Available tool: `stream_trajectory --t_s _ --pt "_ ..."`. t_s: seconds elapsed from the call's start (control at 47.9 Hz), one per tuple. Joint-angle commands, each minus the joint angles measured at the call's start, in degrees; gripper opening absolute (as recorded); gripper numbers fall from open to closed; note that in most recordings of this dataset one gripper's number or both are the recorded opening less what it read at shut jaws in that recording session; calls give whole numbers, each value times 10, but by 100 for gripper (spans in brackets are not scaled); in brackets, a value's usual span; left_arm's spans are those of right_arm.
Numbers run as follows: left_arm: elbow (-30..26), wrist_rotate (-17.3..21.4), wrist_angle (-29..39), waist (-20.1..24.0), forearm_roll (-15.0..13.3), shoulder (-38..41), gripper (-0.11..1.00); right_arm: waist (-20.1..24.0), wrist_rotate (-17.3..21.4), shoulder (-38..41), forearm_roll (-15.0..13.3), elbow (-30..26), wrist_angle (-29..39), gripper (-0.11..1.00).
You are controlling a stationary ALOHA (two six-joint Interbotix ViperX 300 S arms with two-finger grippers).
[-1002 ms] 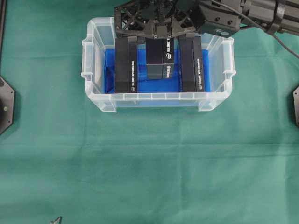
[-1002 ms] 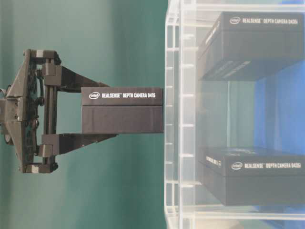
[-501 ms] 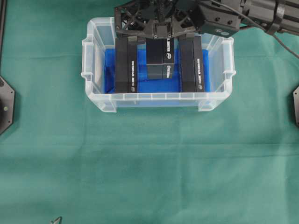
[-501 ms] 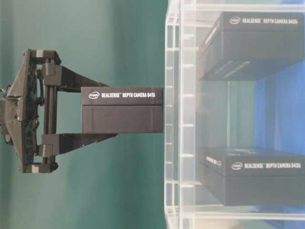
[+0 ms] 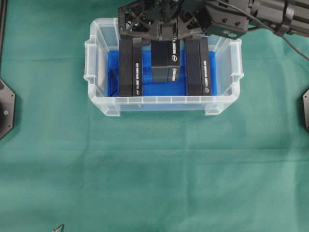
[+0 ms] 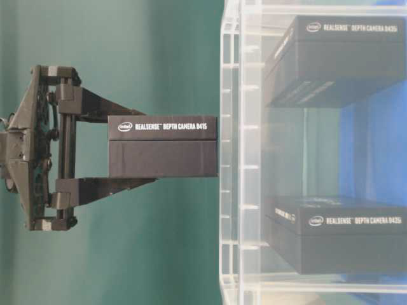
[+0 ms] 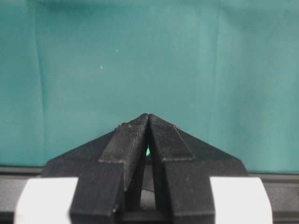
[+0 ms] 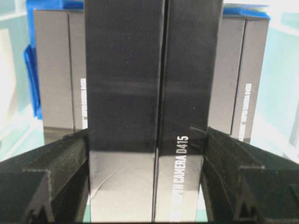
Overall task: Take the box out of the case with the right arm.
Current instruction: 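Lift the middle black box straight up out of the case, then carry the held box toward the front of the case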
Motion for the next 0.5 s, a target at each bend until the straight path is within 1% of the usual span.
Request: stream_trajectory --t_s 0.0,0.167,0.355,0.48 --pt "-15 -1 -2 2 2 2 0 16 11 -37 -2 -18 4 65" --pt "-15 -1 -2 2 2 2 0 47 41 -37 -3 -18 18 65" --pt "-15 -1 -2 3 2 2 0 101 97 -37 -11 -18 25 65" --pt "-15 -1 -2 2 2 3 0 134 131 -36 -11 -18 25 65"
